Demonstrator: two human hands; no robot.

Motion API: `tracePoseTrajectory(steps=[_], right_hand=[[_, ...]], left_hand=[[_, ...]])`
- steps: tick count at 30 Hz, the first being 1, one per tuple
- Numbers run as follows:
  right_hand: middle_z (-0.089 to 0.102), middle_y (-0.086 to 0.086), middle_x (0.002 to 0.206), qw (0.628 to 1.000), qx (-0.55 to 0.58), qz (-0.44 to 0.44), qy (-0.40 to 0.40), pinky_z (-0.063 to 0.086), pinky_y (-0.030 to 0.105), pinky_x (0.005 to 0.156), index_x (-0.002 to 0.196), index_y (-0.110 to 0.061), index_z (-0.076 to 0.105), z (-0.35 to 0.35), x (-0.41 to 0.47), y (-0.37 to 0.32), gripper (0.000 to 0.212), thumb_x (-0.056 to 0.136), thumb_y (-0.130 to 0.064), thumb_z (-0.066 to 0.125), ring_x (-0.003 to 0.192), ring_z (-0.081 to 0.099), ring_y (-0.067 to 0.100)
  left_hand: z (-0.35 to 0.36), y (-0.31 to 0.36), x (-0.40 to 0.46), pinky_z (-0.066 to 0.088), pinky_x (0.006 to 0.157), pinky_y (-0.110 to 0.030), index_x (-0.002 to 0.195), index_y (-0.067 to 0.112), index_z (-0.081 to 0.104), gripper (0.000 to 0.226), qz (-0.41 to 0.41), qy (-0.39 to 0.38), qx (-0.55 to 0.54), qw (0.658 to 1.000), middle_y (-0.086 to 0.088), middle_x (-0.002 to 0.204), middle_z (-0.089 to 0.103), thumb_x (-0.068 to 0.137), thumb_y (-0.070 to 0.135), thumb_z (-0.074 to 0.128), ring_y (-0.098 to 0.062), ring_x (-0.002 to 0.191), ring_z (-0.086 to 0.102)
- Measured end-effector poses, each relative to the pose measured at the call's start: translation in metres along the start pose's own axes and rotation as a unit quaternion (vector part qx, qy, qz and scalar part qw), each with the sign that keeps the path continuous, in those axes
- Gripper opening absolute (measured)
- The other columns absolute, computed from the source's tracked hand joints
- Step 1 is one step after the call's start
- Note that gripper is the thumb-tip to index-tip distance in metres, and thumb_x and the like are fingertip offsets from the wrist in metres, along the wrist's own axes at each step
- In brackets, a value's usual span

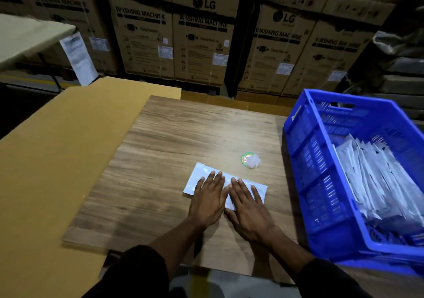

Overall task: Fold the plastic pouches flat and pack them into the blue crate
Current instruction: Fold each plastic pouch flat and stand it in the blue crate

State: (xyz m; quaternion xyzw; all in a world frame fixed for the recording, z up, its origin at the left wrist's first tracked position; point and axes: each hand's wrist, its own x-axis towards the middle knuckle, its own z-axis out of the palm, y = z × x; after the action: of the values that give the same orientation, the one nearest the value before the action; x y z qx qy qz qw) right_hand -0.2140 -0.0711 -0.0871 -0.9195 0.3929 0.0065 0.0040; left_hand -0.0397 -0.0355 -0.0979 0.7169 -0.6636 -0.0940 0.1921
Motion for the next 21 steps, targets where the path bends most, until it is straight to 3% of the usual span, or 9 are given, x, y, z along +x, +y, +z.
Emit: tracePoseTrajectory(steps=[4,6,15,18,21], right_hand=[[0.014,0.003,0.167,1.000,0.015,-0.006,-0.001,0.004,0.045,0.121,0.158,-0.014,0.024,-0.002,0.001,0.000,0.071,0.103,-0.058,0.021,0.154,0.007,0.018],[0.011,0.002,0.167,1.000,0.019,-0.008,0.002,0.002,0.045,0.122,0.159,-0.014,0.022,-0.001,0.000,0.000,0.070,0.103,-0.056,0.023,0.154,0.004,0.018],[0.003,-0.006,0.168,0.998,0.055,0.003,-0.031,0.001,0.046,0.123,0.160,-0.020,0.014,-0.009,0.000,0.002,0.070,0.102,-0.057,0.021,0.153,-0.012,0.014],[-0.006,-0.013,0.166,0.996,0.080,0.024,-0.042,0.002,0.047,0.124,0.160,-0.030,0.007,-0.014,-0.003,0.005,0.067,0.101,-0.060,0.017,0.153,-0.016,0.021],[-0.010,-0.010,0.167,0.993,0.081,0.076,-0.047,0.001,0.048,0.123,0.158,-0.040,-0.004,-0.014,-0.009,0.013,0.065,0.100,-0.064,0.012,0.153,-0.012,0.026]], left_hand=[[0.003,-0.002,0.012,0.045,0.109,-0.045,0.133,0.013,0.067,0.062,-0.024,0.028,0.036,0.999,-0.001,0.141,0.063,0.108,0.044,0.019,-0.022,0.135,0.055],[0.003,-0.008,0.012,0.046,0.107,-0.049,0.137,0.014,0.064,0.058,-0.009,0.026,0.057,0.998,-0.001,0.145,0.059,0.104,0.044,0.027,-0.028,0.137,0.052],[0.012,-0.022,0.011,0.044,0.108,-0.054,0.145,0.019,0.056,0.057,0.023,0.017,0.076,0.997,-0.005,0.154,0.050,0.102,0.048,0.033,-0.041,0.143,0.041],[0.010,-0.030,0.010,0.032,0.113,-0.055,0.153,0.031,0.044,0.061,0.014,0.011,0.072,0.997,-0.009,0.161,0.038,0.100,0.058,0.032,-0.044,0.148,0.030],[0.008,-0.030,0.005,0.026,0.115,-0.055,0.157,0.037,0.035,0.064,0.002,0.016,0.080,0.997,-0.009,0.165,0.029,0.099,0.064,0.031,-0.043,0.150,0.024]])
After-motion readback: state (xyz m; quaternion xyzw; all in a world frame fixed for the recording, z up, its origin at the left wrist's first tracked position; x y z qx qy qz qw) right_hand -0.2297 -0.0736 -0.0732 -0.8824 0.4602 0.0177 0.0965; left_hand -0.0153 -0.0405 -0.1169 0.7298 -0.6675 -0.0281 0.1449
